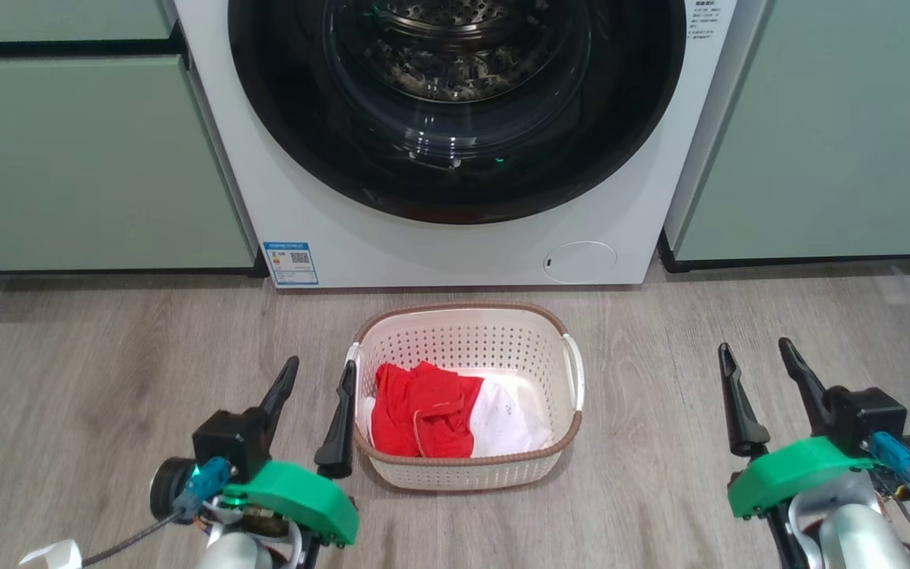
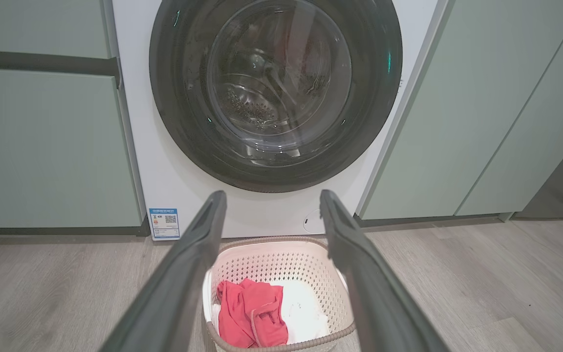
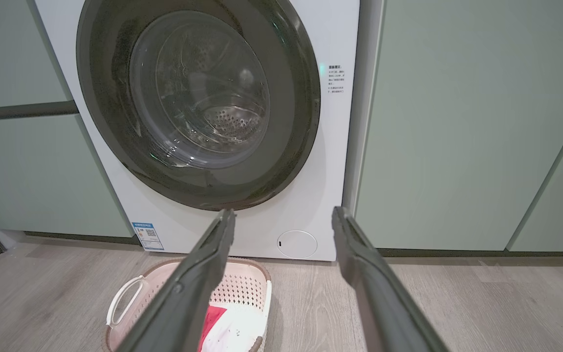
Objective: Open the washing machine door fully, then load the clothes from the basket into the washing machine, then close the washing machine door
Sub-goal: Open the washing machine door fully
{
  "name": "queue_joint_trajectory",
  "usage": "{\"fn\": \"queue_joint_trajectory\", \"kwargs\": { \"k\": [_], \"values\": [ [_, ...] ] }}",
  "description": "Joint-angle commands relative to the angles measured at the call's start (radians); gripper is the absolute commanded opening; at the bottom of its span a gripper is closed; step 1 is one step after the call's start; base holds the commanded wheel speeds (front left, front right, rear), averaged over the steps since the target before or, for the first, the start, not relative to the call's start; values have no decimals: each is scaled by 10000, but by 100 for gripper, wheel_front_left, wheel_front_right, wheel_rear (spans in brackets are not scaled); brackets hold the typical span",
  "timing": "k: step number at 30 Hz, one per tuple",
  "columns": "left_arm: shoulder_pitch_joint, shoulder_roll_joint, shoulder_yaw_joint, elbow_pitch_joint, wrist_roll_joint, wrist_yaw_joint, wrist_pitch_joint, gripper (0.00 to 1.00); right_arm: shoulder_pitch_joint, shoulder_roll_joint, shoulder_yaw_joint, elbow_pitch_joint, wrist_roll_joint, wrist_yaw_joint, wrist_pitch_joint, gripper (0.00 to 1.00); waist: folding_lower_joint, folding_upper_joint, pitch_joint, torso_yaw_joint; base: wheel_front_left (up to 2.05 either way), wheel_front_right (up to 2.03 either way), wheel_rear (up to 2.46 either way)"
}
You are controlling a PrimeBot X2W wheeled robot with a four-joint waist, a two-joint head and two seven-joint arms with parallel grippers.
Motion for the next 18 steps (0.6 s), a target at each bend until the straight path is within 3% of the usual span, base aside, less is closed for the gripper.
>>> {"fn": "queue_joint_trajectory", "kwargs": {
  "k": [1,8,18],
  "values": [
    [-335,-24,413,-374,43,-34,-126,100,-494,-118,213,-330,-51,-2,-118,100,0,0,11,16,44,44,-88],
    [-346,-24,423,-317,80,-33,-126,100,-513,-118,200,-344,-87,-2,-118,100,0,0,39,44,76,76,-151],
    [-342,-24,415,-254,79,-65,-126,100,-531,-118,164,-279,-56,-2,-118,100,0,0,30,28,121,121,-241]
  ]
}}
